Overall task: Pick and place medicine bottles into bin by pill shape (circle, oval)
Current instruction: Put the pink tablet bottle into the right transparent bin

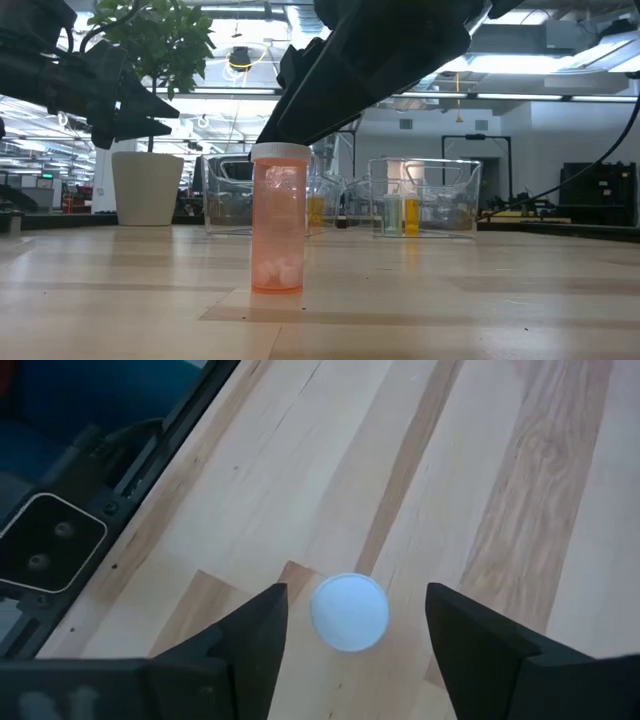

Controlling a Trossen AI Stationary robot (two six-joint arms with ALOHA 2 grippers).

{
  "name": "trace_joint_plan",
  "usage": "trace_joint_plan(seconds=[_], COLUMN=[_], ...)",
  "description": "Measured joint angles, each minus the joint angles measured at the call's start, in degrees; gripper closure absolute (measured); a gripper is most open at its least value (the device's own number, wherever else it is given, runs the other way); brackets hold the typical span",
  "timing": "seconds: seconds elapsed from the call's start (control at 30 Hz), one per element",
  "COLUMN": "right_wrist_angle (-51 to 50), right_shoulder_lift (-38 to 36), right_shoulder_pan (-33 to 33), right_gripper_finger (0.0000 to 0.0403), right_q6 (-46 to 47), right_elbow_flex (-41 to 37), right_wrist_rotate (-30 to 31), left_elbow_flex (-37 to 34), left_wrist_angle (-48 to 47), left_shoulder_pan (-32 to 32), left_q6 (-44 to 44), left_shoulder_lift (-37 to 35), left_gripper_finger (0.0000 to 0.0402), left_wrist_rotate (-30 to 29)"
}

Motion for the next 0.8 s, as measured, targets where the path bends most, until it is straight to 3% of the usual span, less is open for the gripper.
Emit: trace_joint_plan(seconds=[0.8], right_wrist_angle=[0.7], right_shoulder_lift=[0.0], right_shoulder_pan=[0.0], right_gripper_finger=[0.0191], right_q6=[0.0], right_elbow_flex=[0.0], right_wrist_rotate=[0.1], left_elbow_flex=[0.0], left_wrist_angle=[0.0], left_shoulder_pan=[0.0], left_q6=[-0.2], left_shoulder_lift=[0.0], left_gripper_finger=[0.0161], left_wrist_rotate=[0.1])
